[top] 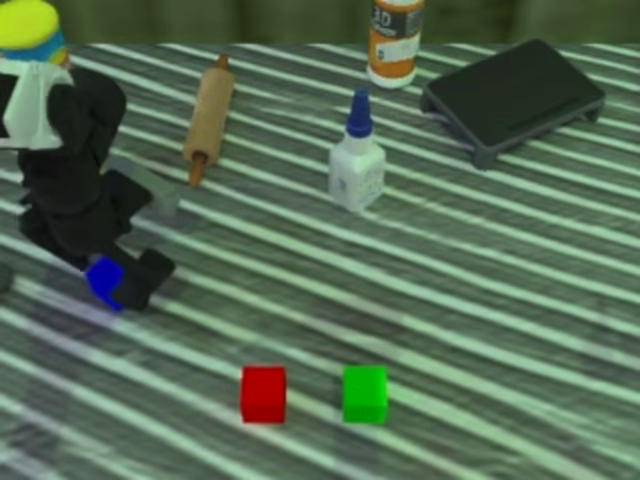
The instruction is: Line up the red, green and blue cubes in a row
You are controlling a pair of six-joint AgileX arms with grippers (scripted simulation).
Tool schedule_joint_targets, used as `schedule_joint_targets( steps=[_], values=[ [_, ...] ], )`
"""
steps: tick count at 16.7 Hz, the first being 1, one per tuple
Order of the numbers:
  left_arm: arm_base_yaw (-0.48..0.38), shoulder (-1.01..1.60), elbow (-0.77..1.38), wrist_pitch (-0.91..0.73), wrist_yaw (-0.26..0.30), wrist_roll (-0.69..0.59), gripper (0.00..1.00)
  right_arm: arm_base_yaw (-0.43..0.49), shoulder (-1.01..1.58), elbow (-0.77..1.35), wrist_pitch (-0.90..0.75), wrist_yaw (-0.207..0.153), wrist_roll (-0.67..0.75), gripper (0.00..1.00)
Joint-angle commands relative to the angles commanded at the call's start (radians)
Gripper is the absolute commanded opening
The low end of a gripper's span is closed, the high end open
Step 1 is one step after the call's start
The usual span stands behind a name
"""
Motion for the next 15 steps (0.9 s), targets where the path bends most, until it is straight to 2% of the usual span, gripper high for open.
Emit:
schedule_joint_targets(
  steps=[8, 15],
  values=[
    [0.000, 0.000, 0.000, 0.000, 0.000, 0.000, 0.02, 0.000, 0.000, 0.000, 0.000, 0.000, 0.000, 1.00],
    [0.000, 0.000, 0.000, 0.000, 0.000, 0.000, 0.00, 0.000, 0.000, 0.000, 0.000, 0.000, 0.000, 1.00]
  ],
)
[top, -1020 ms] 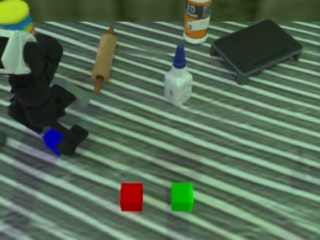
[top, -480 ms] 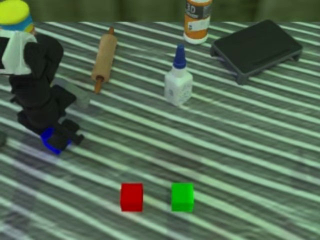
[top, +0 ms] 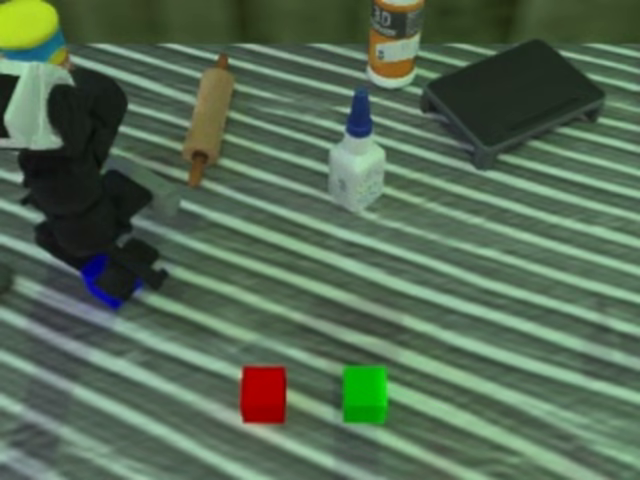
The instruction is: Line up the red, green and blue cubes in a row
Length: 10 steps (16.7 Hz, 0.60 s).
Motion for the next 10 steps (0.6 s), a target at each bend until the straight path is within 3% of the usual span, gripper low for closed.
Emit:
schedule_joint_targets(
  steps=[4, 10],
  values=[
    [0.000, -0.023, 0.017, -0.026, 0.006, -0.002, 0.00, 0.000, 0.000, 0.000, 0.000, 0.000, 0.000, 1.00],
    [0.017, -0.107, 0.132, -0.236, 0.006, -0.006, 0.00, 0.000, 0.000, 0.000, 0.000, 0.000, 0.000, 1.00]
  ],
)
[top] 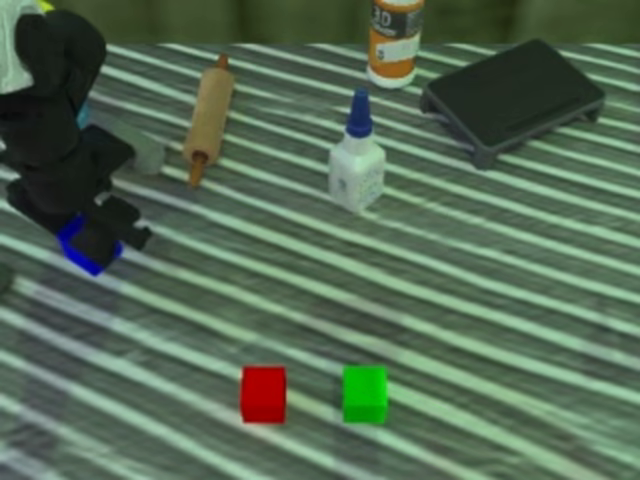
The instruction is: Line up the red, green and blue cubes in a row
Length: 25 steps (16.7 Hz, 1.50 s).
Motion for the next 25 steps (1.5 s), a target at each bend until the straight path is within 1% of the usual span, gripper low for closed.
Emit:
schedule_joint_targets(
  steps=[4, 7, 9, 11, 13, 15, 22, 25],
  values=[
    [0.002, -0.015, 0.015, -0.021, 0.000, -0.001, 0.00, 0.000, 0.000, 0.000, 0.000, 0.000, 0.000, 1.00],
    [-0.012, -0.007, 0.020, -0.022, -0.001, -0.011, 0.00, 0.000, 0.000, 0.000, 0.000, 0.000, 0.000, 1.00],
    [-0.049, 0.012, 0.050, -0.035, -0.001, -0.065, 0.00, 0.000, 0.000, 0.000, 0.000, 0.000, 0.000, 1.00],
    [-0.109, 0.043, 0.100, -0.057, -0.002, -0.159, 0.00, 0.000, 0.000, 0.000, 0.000, 0.000, 0.000, 1.00],
    [-0.188, 0.082, 0.160, -0.087, -0.003, -0.288, 0.00, 0.000, 0.000, 0.000, 0.000, 0.000, 0.000, 1.00],
    [-0.279, 0.124, 0.225, -0.120, -0.004, -0.446, 0.00, 0.000, 0.000, 0.000, 0.000, 0.000, 0.000, 1.00],
    [-0.636, 0.260, 0.452, -0.238, -0.004, -1.110, 0.00, 0.000, 0.000, 0.000, 0.000, 0.000, 0.000, 1.00],
    [-0.764, 0.289, 0.528, -0.268, -0.007, -1.333, 0.00, 0.000, 0.000, 0.000, 0.000, 0.000, 0.000, 1.00]
  ],
)
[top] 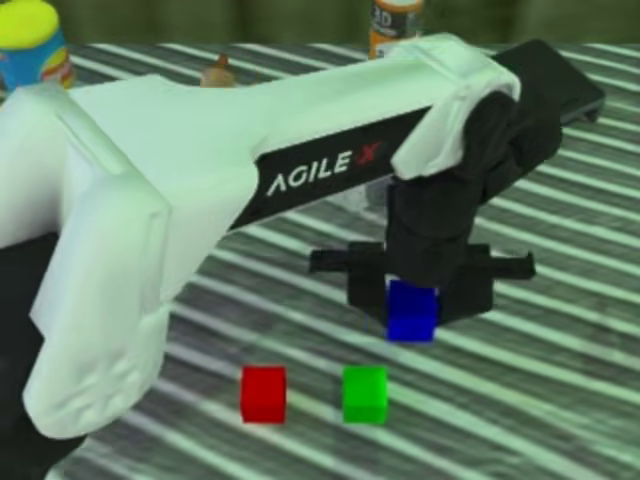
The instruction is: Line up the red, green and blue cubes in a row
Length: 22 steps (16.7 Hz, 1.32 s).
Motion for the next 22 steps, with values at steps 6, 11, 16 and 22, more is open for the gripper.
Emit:
schedule_joint_targets(
  steps=[6, 11, 16, 22],
  values=[
    [-0.105, 0.012, 0.062, -0.016, -0.007, -0.161, 0.00, 0.000, 0.000, 0.000, 0.000, 0.000, 0.000, 1.00],
    [-0.102, 0.011, 0.043, 0.002, -0.006, -0.156, 0.00, 0.000, 0.000, 0.000, 0.000, 0.000, 0.000, 1.00],
    [-0.100, 0.046, -0.087, 0.176, -0.006, -0.156, 0.00, 0.000, 0.000, 0.000, 0.000, 0.000, 0.000, 1.00],
    [-0.101, 0.061, -0.133, 0.228, -0.006, -0.156, 0.00, 0.000, 0.000, 0.000, 0.000, 0.000, 0.000, 1.00]
  ],
)
